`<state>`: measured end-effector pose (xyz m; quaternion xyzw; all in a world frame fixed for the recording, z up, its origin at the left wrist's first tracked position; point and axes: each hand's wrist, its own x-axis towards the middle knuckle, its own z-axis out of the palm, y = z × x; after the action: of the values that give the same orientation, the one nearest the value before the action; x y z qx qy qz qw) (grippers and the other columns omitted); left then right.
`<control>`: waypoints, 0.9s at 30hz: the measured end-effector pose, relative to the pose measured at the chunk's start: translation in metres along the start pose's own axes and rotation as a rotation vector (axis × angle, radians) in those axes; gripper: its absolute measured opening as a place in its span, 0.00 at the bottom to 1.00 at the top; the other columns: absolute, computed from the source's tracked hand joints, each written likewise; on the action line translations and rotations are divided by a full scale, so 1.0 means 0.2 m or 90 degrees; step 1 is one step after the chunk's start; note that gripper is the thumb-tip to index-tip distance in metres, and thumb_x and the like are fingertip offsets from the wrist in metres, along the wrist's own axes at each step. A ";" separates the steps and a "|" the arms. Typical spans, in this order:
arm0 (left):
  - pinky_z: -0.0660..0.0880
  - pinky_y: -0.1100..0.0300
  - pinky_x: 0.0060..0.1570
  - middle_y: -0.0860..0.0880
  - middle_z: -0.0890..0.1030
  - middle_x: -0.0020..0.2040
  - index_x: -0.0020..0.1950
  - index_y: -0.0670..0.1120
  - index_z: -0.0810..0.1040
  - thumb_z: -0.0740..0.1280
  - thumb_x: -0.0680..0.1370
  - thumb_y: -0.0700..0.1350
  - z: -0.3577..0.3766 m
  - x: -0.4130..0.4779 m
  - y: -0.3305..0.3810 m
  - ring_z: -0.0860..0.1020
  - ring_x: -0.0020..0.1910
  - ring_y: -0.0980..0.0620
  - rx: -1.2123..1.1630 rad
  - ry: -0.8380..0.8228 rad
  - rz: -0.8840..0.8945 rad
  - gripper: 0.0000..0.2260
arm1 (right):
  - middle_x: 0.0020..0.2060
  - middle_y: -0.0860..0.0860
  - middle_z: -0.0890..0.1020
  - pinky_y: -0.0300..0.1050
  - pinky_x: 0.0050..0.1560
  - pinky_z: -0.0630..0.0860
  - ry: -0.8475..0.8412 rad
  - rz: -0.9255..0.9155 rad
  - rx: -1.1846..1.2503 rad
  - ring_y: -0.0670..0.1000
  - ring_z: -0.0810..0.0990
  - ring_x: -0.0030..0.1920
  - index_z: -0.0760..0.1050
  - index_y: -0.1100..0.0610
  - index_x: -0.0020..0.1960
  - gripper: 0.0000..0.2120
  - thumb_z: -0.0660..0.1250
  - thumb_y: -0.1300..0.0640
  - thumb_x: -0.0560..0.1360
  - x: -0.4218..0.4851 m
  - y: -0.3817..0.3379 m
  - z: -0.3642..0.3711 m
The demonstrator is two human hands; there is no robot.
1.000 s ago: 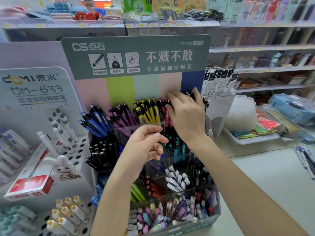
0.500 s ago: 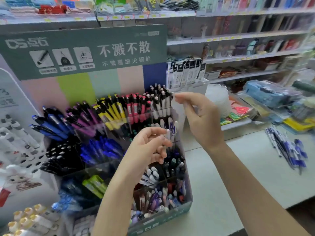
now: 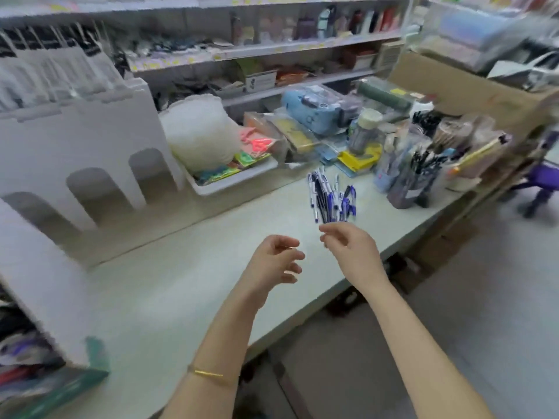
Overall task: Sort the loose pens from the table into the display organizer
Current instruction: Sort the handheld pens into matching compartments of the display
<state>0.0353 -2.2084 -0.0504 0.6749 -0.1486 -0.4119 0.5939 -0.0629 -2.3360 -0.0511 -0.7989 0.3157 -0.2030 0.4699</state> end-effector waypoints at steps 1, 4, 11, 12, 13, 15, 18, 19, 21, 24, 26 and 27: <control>0.77 0.63 0.33 0.44 0.80 0.49 0.58 0.43 0.74 0.66 0.79 0.39 0.08 0.06 -0.02 0.78 0.36 0.54 0.012 0.008 -0.010 0.08 | 0.47 0.46 0.82 0.37 0.54 0.74 0.015 0.022 -0.001 0.45 0.79 0.50 0.78 0.52 0.54 0.09 0.62 0.61 0.78 0.03 0.07 -0.07; 0.77 0.63 0.36 0.46 0.79 0.50 0.59 0.43 0.73 0.64 0.80 0.40 0.24 0.25 -0.08 0.79 0.40 0.54 0.059 0.052 -0.017 0.08 | 0.46 0.48 0.82 0.42 0.54 0.74 0.043 0.063 0.013 0.48 0.80 0.50 0.79 0.53 0.53 0.09 0.63 0.63 0.78 0.14 0.26 -0.24; 0.77 0.55 0.51 0.45 0.76 0.58 0.60 0.45 0.73 0.63 0.79 0.38 0.49 0.82 -0.24 0.76 0.52 0.49 0.250 0.208 0.027 0.10 | 0.44 0.47 0.82 0.41 0.48 0.73 0.022 0.136 0.052 0.48 0.81 0.47 0.76 0.50 0.51 0.11 0.61 0.65 0.78 0.52 0.58 -0.45; 0.75 0.54 0.56 0.44 0.75 0.59 0.61 0.43 0.74 0.64 0.78 0.38 0.52 0.90 -0.25 0.76 0.53 0.48 0.285 0.229 0.031 0.12 | 0.44 0.47 0.82 0.42 0.49 0.74 0.015 0.142 0.050 0.48 0.81 0.46 0.77 0.51 0.51 0.11 0.61 0.65 0.78 0.59 0.61 -0.47; 0.72 0.53 0.59 0.43 0.75 0.59 0.61 0.42 0.75 0.65 0.76 0.37 0.55 0.97 -0.25 0.75 0.55 0.46 0.318 0.259 0.032 0.13 | 0.44 0.48 0.82 0.42 0.49 0.74 0.003 0.154 0.048 0.48 0.81 0.45 0.77 0.52 0.51 0.11 0.61 0.65 0.78 0.66 0.63 -0.48; 0.64 0.56 0.62 0.41 0.75 0.60 0.62 0.40 0.75 0.67 0.75 0.38 0.59 1.08 -0.25 0.72 0.60 0.43 0.391 0.312 0.050 0.16 | 0.44 0.51 0.82 0.43 0.49 0.75 -0.030 0.174 0.056 0.48 0.80 0.43 0.77 0.54 0.51 0.10 0.61 0.66 0.77 0.78 0.67 -0.49; 0.58 0.59 0.60 0.41 0.73 0.63 0.65 0.39 0.73 0.70 0.74 0.42 0.62 1.23 -0.23 0.68 0.64 0.42 0.474 0.326 0.119 0.20 | 0.41 0.50 0.81 0.42 0.47 0.75 -0.059 0.165 0.069 0.45 0.80 0.40 0.76 0.51 0.47 0.12 0.62 0.67 0.77 0.94 0.74 -0.46; 0.58 0.59 0.60 0.41 0.72 0.63 0.66 0.40 0.72 0.71 0.74 0.44 0.62 1.27 -0.23 0.68 0.64 0.41 0.488 0.329 0.116 0.22 | 0.40 0.50 0.81 0.41 0.45 0.75 -0.063 0.171 0.082 0.42 0.80 0.38 0.76 0.49 0.46 0.14 0.62 0.68 0.76 0.98 0.75 -0.45; 0.60 0.58 0.61 0.41 0.70 0.65 0.69 0.41 0.69 0.71 0.74 0.48 0.63 1.31 -0.24 0.67 0.64 0.41 0.517 0.322 0.098 0.26 | 0.40 0.50 0.81 0.38 0.42 0.75 -0.071 0.191 0.112 0.38 0.79 0.34 0.77 0.51 0.46 0.14 0.62 0.69 0.76 1.03 0.78 -0.42; 0.61 0.56 0.61 0.40 0.70 0.65 0.71 0.41 0.68 0.72 0.73 0.47 0.65 1.34 -0.24 0.68 0.63 0.40 0.542 0.315 0.097 0.28 | 0.40 0.51 0.82 0.36 0.38 0.75 -0.074 0.211 0.131 0.43 0.80 0.36 0.77 0.53 0.47 0.12 0.60 0.69 0.76 1.10 0.79 -0.41; 0.61 0.57 0.60 0.40 0.70 0.63 0.70 0.40 0.69 0.72 0.73 0.44 0.65 1.35 -0.25 0.68 0.61 0.40 0.532 0.322 0.104 0.27 | 0.40 0.52 0.81 0.36 0.36 0.74 -0.074 0.222 0.137 0.46 0.79 0.36 0.76 0.53 0.46 0.13 0.60 0.69 0.76 1.17 0.79 -0.41; 0.61 0.58 0.59 0.40 0.70 0.63 0.69 0.39 0.69 0.71 0.73 0.43 0.65 1.36 -0.25 0.68 0.60 0.40 0.525 0.330 0.110 0.26 | 0.39 0.53 0.81 0.37 0.36 0.74 -0.081 0.223 0.137 0.47 0.78 0.35 0.76 0.54 0.46 0.12 0.60 0.69 0.75 1.20 0.80 -0.40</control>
<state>0.0927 -2.4717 -0.1931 0.9192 -0.2021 -0.0867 0.3266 0.0092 -2.6101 -0.1464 -0.6882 0.3957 -0.1003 0.5997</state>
